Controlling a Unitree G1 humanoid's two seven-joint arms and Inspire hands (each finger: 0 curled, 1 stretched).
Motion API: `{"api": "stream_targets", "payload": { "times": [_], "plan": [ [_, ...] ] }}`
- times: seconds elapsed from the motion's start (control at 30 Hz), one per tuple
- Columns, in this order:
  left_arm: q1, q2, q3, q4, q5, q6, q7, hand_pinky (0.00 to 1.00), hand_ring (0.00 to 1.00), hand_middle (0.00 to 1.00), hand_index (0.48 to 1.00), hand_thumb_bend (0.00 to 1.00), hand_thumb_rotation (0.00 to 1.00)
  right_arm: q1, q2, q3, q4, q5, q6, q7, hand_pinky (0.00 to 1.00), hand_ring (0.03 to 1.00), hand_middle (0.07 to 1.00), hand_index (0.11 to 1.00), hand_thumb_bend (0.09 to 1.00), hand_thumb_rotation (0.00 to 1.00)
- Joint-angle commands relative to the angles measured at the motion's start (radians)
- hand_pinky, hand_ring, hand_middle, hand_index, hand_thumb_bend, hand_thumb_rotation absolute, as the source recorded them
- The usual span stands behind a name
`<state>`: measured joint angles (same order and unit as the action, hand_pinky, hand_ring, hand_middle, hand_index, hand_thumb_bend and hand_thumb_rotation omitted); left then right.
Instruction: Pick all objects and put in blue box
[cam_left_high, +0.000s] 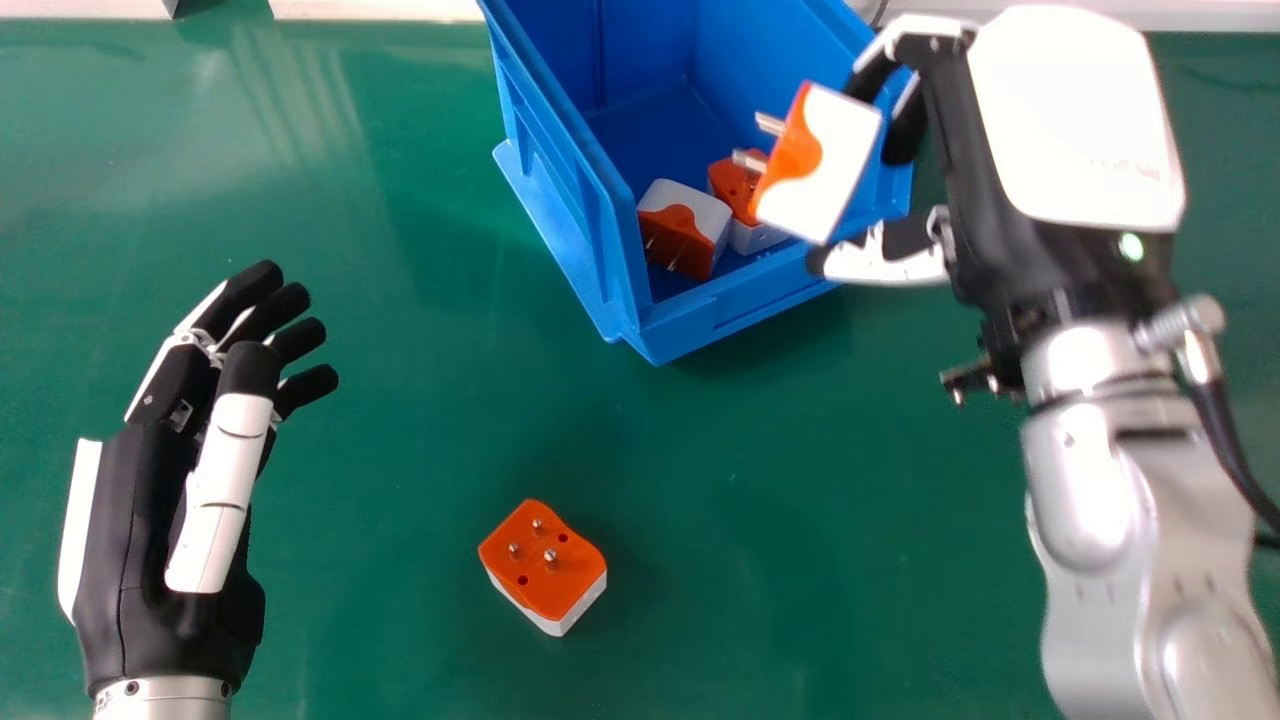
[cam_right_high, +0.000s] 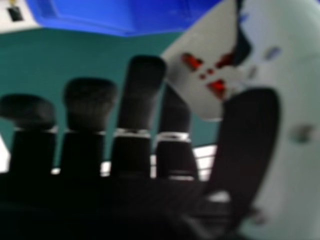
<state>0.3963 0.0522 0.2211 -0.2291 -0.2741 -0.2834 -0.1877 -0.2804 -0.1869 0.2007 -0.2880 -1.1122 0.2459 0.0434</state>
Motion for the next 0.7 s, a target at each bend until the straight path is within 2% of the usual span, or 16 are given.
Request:
{"api": "stream_targets", "payload": {
  "times": [0.0, 0.17, 0.33, 0.43, 0.57, 0.67],
  "plan": [
    [-0.003, 0.007, 0.003, -0.021, 0.001, -0.012, -0.004, 0.75, 0.8, 0.82, 0.797, 0.75, 0.68, -0.088, -0.004, -0.002, 0.046, 0.004, -0.002, -0.036, 0.09, 0.139, 0.393, 0.484, 0.513, 0.0],
    [-0.003, 0.002, 0.002, -0.027, 0.006, -0.01, 0.004, 0.76, 0.81, 0.83, 0.802, 0.75, 0.68, -0.234, -0.005, 0.027, 0.187, -0.01, 0.04, -0.015, 0.1, 0.155, 0.404, 0.485, 0.513, 0.0],
    [-0.001, 0.001, 0.0, -0.035, 0.0, -0.003, 0.003, 0.74, 0.8, 0.82, 0.795, 0.74, 0.68, -0.358, 0.009, 0.051, 0.324, 0.023, 0.064, -0.027, 0.12, 0.176, 0.436, 0.483, 0.517, 0.0],
    [0.0, 0.003, -0.003, -0.043, 0.004, 0.01, 0.007, 0.74, 0.8, 0.81, 0.791, 0.74, 0.67, -0.433, 0.001, 0.076, 0.424, 0.031, 0.061, -0.036, 0.12, 0.179, 0.448, 0.482, 0.518, 0.0],
    [-0.001, 0.003, -0.003, -0.043, 0.014, 0.005, 0.009, 0.75, 0.81, 0.82, 0.798, 0.74, 0.68, -0.531, 0.021, 0.099, 0.573, 0.067, 0.065, -0.067, 0.13, 0.203, 0.445, 0.492, 0.516, 0.0],
    [-0.002, 0.002, -0.005, -0.048, 0.013, 0.007, 0.013, 0.76, 0.81, 0.83, 0.803, 0.73, 0.68, -0.59, 0.045, 0.112, 0.674, 0.104, 0.063, -0.098, 0.14, 0.213, 0.437, 0.5, 0.515, 0.0]
  ]
}}
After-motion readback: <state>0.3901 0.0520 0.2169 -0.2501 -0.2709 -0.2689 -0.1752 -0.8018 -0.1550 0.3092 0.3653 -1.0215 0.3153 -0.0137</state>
